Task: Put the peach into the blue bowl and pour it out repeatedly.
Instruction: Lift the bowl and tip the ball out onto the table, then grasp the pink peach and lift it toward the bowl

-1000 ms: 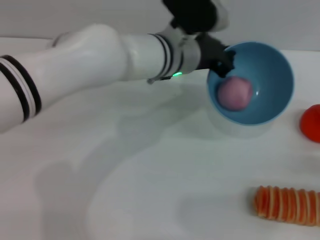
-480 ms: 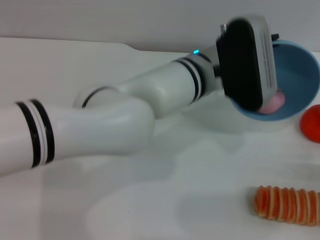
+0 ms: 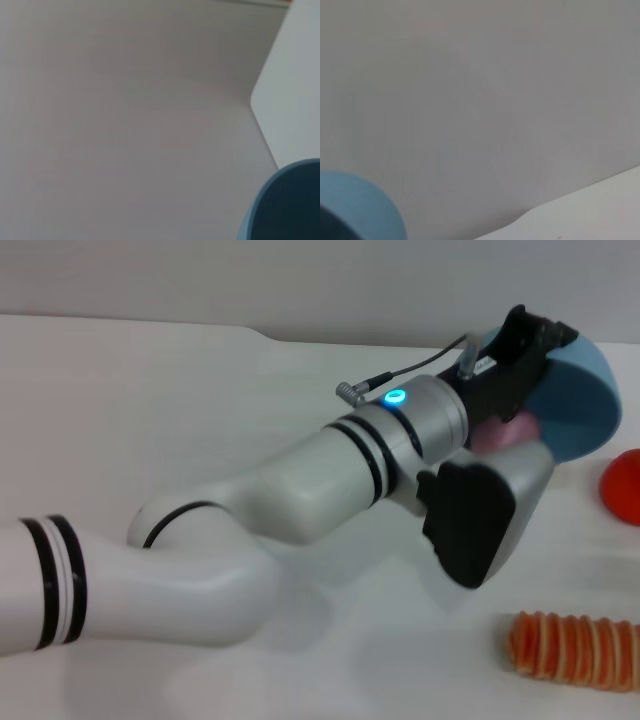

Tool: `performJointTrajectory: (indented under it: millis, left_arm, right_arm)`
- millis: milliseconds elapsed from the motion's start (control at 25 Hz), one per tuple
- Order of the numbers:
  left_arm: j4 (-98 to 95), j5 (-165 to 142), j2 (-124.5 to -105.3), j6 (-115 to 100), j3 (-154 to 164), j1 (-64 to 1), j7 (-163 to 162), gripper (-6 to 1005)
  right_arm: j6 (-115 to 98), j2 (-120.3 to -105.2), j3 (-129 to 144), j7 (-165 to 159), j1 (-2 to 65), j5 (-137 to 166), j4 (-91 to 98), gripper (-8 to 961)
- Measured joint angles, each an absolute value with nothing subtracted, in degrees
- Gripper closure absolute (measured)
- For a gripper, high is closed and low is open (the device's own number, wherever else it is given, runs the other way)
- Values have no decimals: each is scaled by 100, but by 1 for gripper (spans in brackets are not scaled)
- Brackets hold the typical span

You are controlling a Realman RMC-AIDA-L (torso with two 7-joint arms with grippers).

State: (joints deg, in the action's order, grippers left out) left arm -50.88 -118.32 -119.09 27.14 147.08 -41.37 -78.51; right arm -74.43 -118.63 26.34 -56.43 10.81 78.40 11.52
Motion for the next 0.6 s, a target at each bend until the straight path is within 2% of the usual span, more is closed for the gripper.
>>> performJointTrajectory:
  millis: [400,600]
  left_arm:
    - [-4942,-12093,-11909,3493,15115,-3958,-7412,1000]
    - [-5058,-11597,-11909,3492,14794,-3936,-8302,1000]
  right_arm:
    - [-7392,-11862,2550,-5638,1150,7839,1141,497]
    - [-7347,-11846,2577,-5757,1209,7864,1134,497]
